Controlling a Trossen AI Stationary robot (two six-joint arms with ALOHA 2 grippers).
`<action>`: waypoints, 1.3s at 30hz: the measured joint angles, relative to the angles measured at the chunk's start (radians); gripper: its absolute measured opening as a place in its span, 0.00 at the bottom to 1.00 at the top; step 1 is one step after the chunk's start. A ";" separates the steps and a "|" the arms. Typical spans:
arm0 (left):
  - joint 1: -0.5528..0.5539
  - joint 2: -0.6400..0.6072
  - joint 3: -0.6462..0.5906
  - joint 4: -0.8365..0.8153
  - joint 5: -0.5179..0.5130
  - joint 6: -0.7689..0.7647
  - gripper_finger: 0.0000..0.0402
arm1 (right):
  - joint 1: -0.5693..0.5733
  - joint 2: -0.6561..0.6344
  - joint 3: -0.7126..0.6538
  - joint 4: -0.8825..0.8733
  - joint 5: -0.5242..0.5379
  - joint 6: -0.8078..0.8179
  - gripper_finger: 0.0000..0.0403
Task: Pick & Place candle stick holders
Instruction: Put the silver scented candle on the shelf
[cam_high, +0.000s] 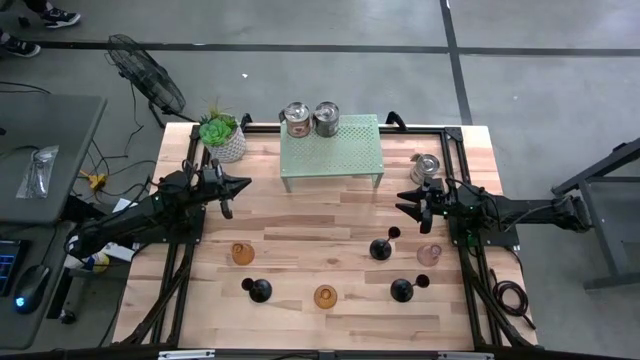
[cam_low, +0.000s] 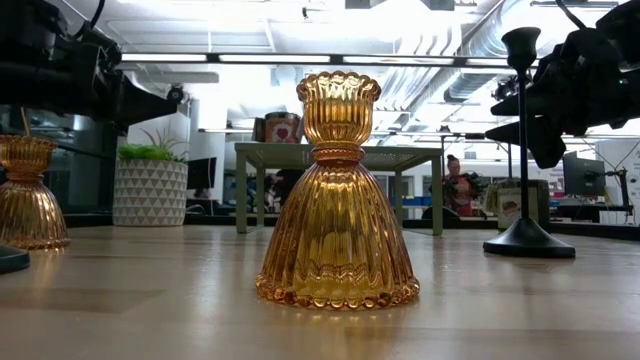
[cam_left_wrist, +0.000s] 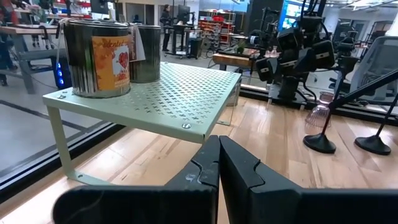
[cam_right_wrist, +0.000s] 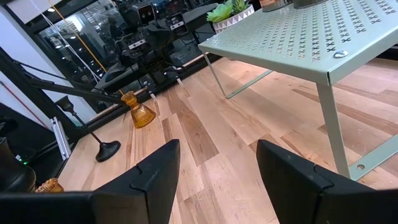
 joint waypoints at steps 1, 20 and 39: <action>0.000 0.000 0.000 0.000 0.000 0.000 0.00 | 0.000 0.000 0.000 0.000 0.000 0.000 0.51; 0.000 0.000 0.000 0.002 -0.001 0.003 0.00 | 0.000 0.000 0.000 0.000 0.000 0.000 0.51; 0.000 0.000 0.000 0.001 -0.001 0.003 0.00 | 0.000 0.037 0.050 -0.004 0.000 -0.001 0.51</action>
